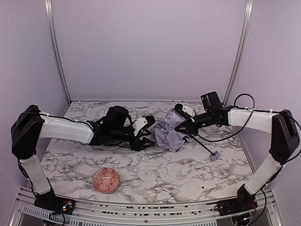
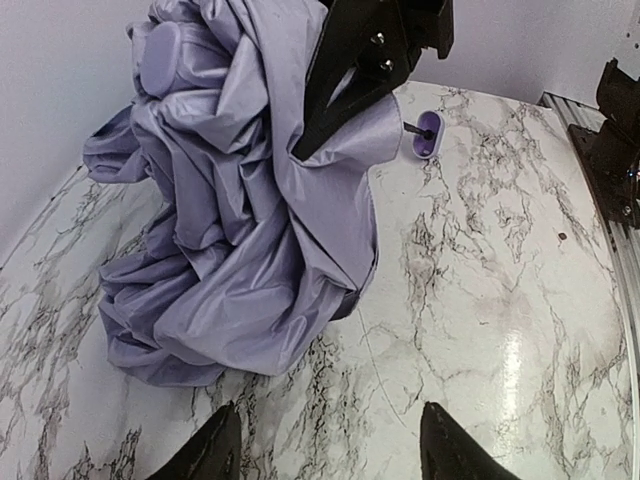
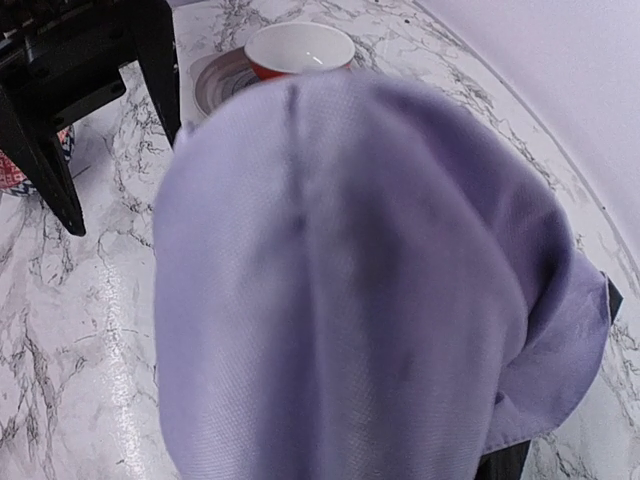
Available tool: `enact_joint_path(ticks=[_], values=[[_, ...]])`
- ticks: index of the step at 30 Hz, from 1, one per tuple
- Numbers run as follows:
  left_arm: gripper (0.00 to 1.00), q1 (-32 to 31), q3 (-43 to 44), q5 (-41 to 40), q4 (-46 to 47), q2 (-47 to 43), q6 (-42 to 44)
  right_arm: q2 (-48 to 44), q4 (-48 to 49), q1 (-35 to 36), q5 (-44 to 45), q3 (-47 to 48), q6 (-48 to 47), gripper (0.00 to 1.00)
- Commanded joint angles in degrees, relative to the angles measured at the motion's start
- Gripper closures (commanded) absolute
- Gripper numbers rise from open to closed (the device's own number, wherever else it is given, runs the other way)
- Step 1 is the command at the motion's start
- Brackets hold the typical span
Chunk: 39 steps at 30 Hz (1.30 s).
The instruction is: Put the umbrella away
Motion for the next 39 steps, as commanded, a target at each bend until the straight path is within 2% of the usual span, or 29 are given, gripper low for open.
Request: enact_joint_path(ticks=[1, 4, 9, 14, 18, 22, 30, 35, 38, 39], values=[[0.43, -0.15, 0.98, 1.24, 4.8, 0.9, 1.64, -1.35, 0.7, 2.81, 3.88, 1.92, -0.11, 0.87], [0.49, -1.99, 1.49, 2.52, 5.8, 2.95, 2.02, -1.63, 1.62, 3.47, 6.31, 2.12, 0.72, 0.87], [0.5, -3.78, 1.38, 1.4, 9.25, 4.58, 1.33, -2.22, 1.95, 10.07, 17.44, -0.19, -4.04, 0.87], [0.49, -3.61, -4.5, -1.93, 13.27, 0.5, 3.83, -2.94, 1.6, 19.36, 33.48, -4.58, -6.48, 0.87], [0.43, -2.86, -10.68, -0.56, 14.04, -2.88, 4.67, -3.33, 4.28, 26.45, 42.86, -9.49, -5.96, 0.88], [0.31, -1.5, -16.46, 6.72, 14.06, -7.03, 6.03, -1.86, 8.33, 31.44, 44.67, -14.13, -5.73, 0.87], [0.14, -1.23, -17.39, 3.77, 14.49, -10.14, 3.35, 2.41, 7.09, 34.6, 40.09, -13.41, -4.55, 0.78], [0.18, 1.21, -9.17, -0.35, 15.65, -4.04, -8.74, 3.52, 6.43, 35.72, 40.46, -13.21, -3.55, 0.52], [0.19, 3.1, 0.64, -0.45, 11.89, 4.43, -15.78, 3.89, 7.36, 38.01, 41.95, -13.72, -4.97, 0.48], [0.16, 3.11, 3.21, -0.22, 9.73, 6.51, -15.73, 4.04, 7.67, 38.53, 42.29, -13.82, -5.22, 0.47]])
